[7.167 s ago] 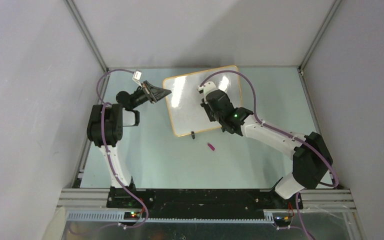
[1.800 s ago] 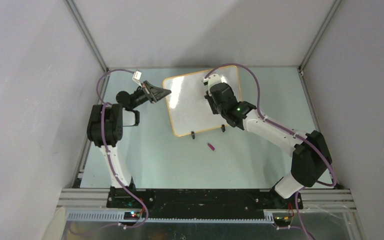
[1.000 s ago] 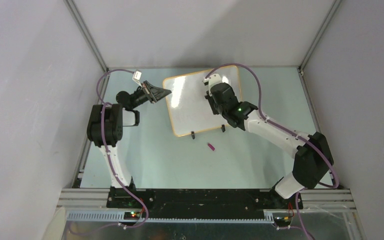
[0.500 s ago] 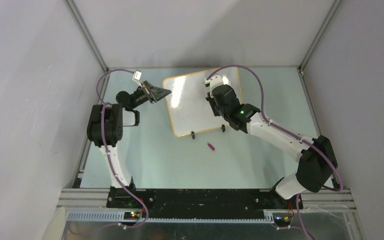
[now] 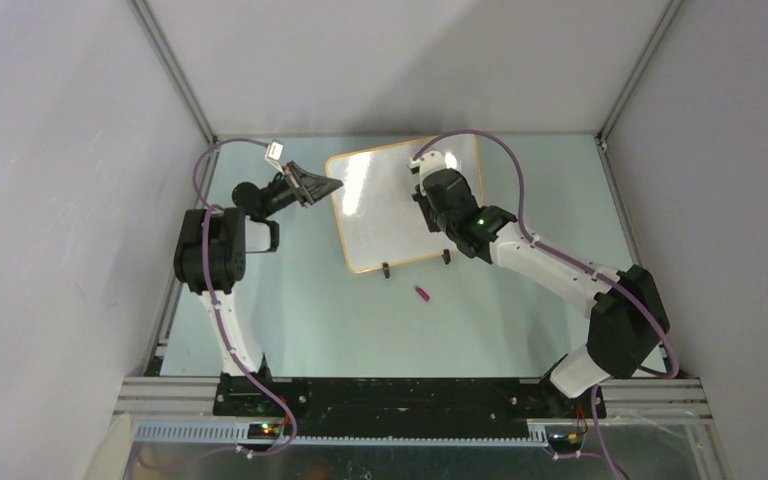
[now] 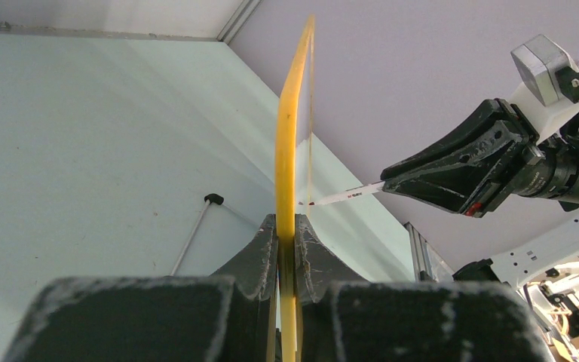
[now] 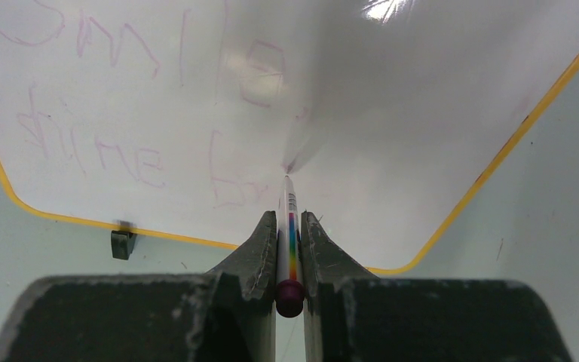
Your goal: Write a sentence on the whiteboard
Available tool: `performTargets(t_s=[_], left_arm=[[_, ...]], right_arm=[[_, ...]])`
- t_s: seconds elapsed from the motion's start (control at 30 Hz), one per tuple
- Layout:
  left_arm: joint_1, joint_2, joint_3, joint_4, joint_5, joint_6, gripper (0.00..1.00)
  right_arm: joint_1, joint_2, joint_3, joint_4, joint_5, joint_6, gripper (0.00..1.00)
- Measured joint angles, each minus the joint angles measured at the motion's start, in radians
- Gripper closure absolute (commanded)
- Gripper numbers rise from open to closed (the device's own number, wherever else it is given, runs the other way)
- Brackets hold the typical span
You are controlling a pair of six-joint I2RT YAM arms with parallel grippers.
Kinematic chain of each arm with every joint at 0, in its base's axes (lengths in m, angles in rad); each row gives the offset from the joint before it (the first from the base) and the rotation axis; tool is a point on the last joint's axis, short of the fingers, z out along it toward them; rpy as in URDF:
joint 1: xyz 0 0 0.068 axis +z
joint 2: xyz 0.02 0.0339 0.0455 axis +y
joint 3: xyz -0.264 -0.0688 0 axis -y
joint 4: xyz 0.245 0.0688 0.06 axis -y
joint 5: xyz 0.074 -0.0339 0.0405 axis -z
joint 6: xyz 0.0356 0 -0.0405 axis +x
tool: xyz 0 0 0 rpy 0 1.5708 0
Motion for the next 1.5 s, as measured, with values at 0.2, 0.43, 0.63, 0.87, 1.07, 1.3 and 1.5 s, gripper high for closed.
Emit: performTargets(t_s=[0.2,0.43,0.63,0.87,1.07,1.3,1.5], left_arm=[[0.0,0.0,0.0,0.0,0.0,0.0,1.0],[0.0,0.0,0.0,0.0,0.0,0.0,1.0],[0.0,0.0,0.0,0.0,0.0,0.0,1.0],[0.0,0.0,0.0,0.0,0.0,0.0,1.0],[0.0,0.0,0.0,0.0,0.0,0.0,1.0],[0.0,0.0,0.0,0.0,-0.001,0.0,1.0],[0.0,0.0,0.0,0.001,0.0,-0.001,1.0]], right_arm=[[-0.002,0.006,0.0,0.006,0.0,0.0,1.0],[-0.006,0.017,0.0,0.011,0.0,0.0,1.0],[-0.006,0.021,0.0,0.01,0.0,0.0,1.0],[-0.007,0.024,0.0,0.009,0.0,0.0,1.0],[-0.007,0.026,0.0,0.005,0.001,0.011,1.0],[-0.007,0.026,-0.002,-0.004,0.001,0.026,1.0],[-0.003,0.026,-0.036,-0.01,0.001,0.038,1.0]])
